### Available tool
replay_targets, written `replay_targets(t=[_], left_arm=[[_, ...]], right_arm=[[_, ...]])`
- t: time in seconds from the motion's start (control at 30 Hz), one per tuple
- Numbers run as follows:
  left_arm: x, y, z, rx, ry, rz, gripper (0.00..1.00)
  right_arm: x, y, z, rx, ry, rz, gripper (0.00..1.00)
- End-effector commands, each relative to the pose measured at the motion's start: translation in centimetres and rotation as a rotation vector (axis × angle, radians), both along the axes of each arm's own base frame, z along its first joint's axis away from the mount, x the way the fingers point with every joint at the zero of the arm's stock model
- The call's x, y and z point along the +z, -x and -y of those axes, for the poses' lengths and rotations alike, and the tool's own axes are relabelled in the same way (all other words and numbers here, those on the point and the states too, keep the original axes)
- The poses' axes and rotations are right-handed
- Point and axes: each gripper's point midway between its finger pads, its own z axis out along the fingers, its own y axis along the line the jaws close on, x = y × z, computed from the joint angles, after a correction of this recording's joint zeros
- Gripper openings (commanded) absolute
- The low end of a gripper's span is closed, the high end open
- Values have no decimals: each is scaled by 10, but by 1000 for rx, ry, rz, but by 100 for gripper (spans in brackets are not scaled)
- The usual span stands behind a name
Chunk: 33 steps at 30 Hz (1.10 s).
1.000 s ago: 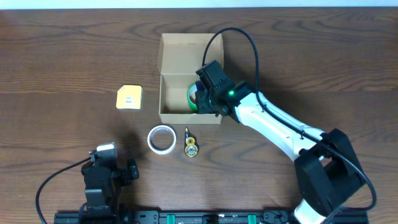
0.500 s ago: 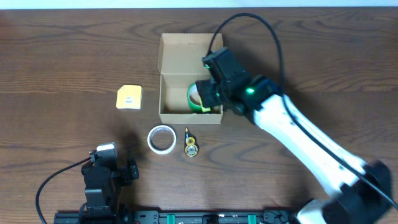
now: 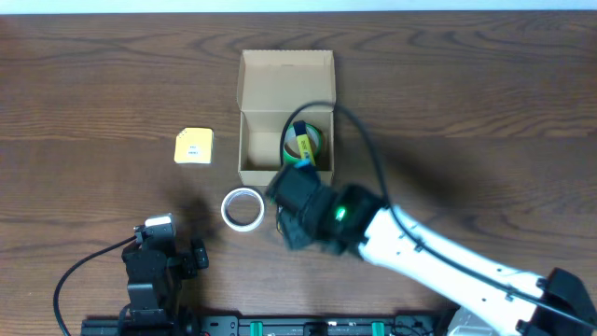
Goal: Pack container
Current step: 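Move the right gripper to the correction tape dispenser and grasp it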
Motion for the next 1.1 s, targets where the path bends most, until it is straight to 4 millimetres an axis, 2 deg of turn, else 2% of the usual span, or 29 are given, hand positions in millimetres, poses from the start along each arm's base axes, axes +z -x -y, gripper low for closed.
replay_targets(t=[0.0, 0.13, 0.23, 0.37, 0.57, 0.83, 1.07], left_arm=[[-8, 4, 0, 2, 4, -28, 95], [-8, 4, 0, 2, 4, -28, 95], [-8, 4, 0, 2, 4, -28, 95], [-8, 4, 0, 2, 4, -28, 95], [-8, 4, 0, 2, 4, -28, 95], [-8, 4, 0, 2, 4, -28, 95], [-8, 4, 0, 2, 4, -28, 95]], right_arm=[[-17, 4, 8, -149, 23, 14, 70], [-30, 2, 10, -250, -3, 22, 72], [-33, -3, 3, -291, -49, 32, 72], [-39, -12, 4, -381, -48, 62, 71], [-65, -11, 4, -476, -12, 19, 71], [-95, -11, -4, -502, 13, -23, 71], [-103, -15, -13, -507, -10, -18, 72]])
